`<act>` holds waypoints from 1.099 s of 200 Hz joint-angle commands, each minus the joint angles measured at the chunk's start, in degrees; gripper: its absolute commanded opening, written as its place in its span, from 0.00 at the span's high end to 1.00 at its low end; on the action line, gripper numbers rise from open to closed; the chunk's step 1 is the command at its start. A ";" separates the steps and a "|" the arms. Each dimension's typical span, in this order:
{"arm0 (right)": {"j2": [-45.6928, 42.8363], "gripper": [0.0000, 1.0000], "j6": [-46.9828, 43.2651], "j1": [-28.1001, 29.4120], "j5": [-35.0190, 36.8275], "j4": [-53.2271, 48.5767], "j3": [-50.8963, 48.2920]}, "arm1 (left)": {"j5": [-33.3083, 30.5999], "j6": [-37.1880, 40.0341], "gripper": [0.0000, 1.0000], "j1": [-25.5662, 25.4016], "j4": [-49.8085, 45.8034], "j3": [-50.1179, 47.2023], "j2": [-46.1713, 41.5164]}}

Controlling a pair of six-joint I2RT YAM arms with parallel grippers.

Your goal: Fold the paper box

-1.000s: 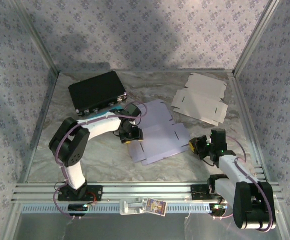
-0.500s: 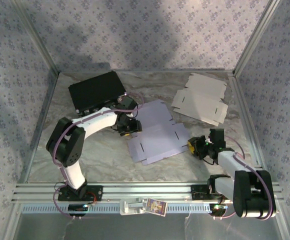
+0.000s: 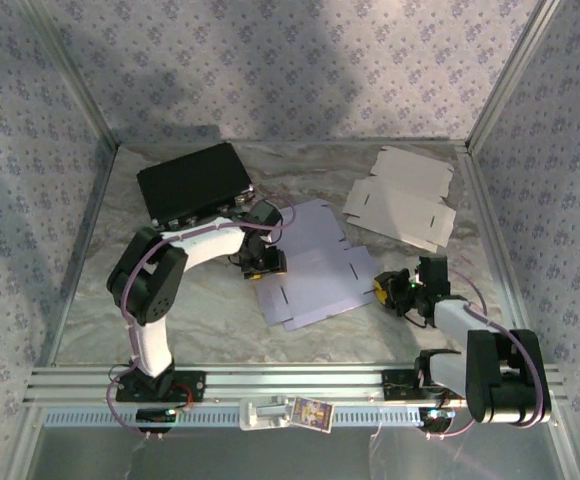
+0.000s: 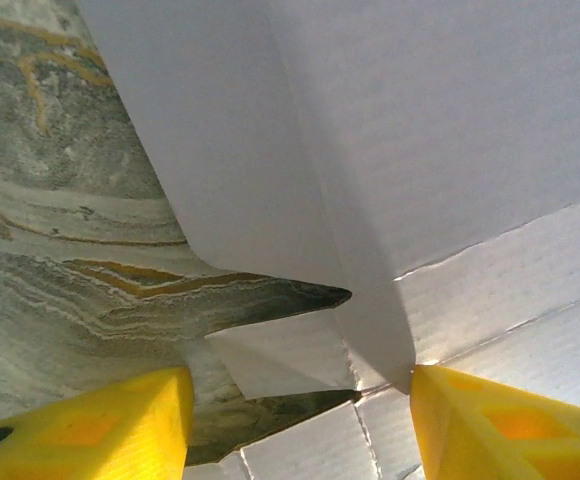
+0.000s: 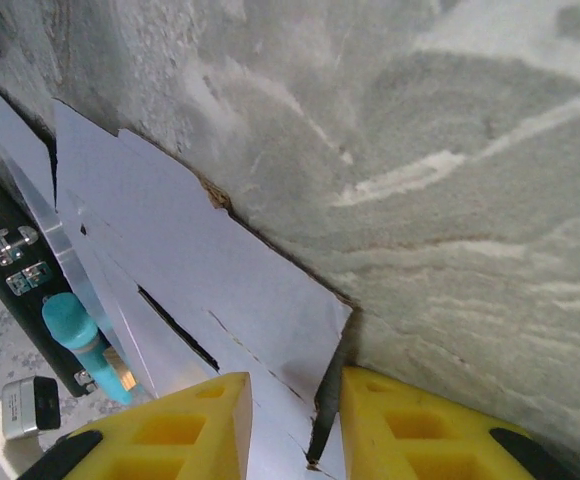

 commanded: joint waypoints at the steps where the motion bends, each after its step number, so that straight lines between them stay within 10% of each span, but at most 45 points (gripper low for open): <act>1: 2.08 0.71 -0.83 0.50 2.34 9.16 -1.16 | 0.15 1.01 0.41 -0.78 -0.88 0.35 0.93; 125: -1.95 0.72 0.29 1.97 3.68 15.99 -2.74 | 0.55 2.08 0.42 -1.25 -1.46 1.01 2.18; 220: 1.81 0.68 -4.91 3.53 6.11 2.77 2.74 | 0.62 1.87 0.42 -1.47 -1.71 1.29 2.01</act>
